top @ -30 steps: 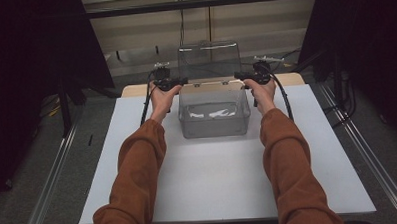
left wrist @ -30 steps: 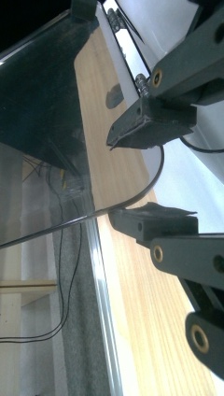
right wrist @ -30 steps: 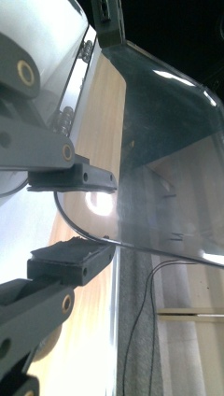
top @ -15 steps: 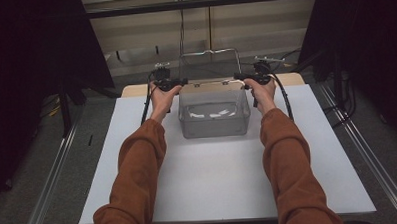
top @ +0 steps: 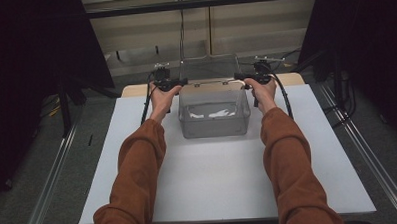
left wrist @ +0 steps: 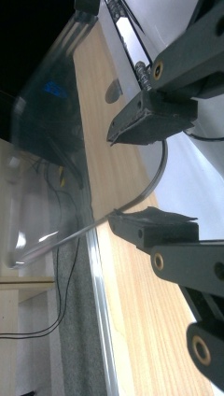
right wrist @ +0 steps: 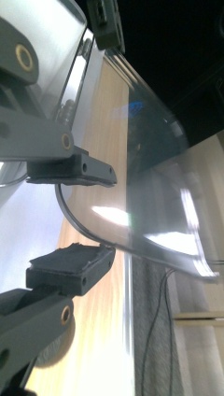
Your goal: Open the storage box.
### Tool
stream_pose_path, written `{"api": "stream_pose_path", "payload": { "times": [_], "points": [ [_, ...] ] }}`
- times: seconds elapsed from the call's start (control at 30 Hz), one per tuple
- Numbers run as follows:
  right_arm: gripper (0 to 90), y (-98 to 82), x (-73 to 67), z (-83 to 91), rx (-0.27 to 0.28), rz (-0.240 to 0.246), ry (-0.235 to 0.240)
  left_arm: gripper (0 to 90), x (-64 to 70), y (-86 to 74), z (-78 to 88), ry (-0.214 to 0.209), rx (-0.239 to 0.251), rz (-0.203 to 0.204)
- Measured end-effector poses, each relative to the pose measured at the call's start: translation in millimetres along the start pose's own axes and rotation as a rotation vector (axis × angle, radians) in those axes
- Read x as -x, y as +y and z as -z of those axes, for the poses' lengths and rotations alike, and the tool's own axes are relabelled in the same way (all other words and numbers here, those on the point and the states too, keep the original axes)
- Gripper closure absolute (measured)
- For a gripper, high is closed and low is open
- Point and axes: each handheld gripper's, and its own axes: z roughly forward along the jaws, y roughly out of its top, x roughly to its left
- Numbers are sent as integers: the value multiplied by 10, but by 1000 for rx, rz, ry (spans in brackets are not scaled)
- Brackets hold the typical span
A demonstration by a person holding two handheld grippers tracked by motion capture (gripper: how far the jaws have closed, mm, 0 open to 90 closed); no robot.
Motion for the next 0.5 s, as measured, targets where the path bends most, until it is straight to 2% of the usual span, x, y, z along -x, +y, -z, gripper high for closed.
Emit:
{"api": "stream_pose_path", "payload": {
  "times": [0.03,0.07,0.1,0.13,0.17,0.2,0.23,0.27,0.3,0.37,0.43,0.5],
  "points": [
    [605,2,0,4,0,12,-7,547,1,-3,-3,0,-5,-2],
    [611,5,2,8,-6,21,-13,553,0,-12,-12,-37,-2,5],
    [685,4,6,10,-9,23,-9,651,8,-20,-20,-72,16,13],
    [692,-1,2,3,6,-8,59,654,39,-15,-32,-12,-2,-5],
    [663,5,-28,3,14,-12,47,624,57,-12,-31,28,7,-15],
    [658,5,-72,-6,10,15,-7,603,53,-12,-35,24,22,12],
    [618,8,-109,-16,16,35,-27,569,21,-14,-39,11,31,48],
    [595,11,-126,-27,37,36,-11,477,-6,-18,-31,12,37,68],
    [603,13,-138,-26,57,30,-12,471,-23,-20,-10,20,44,55],
    [575,16,-152,-23,76,53,-23,457,-51,-25,10,11,33,30],
    [554,20,-137,-16,83,55,-22,415,-57,-32,18,5,35,6],
    [527,17,-129,1,68,77,-33,361,-39,-46,9,18,29,-26]
  ]
}}
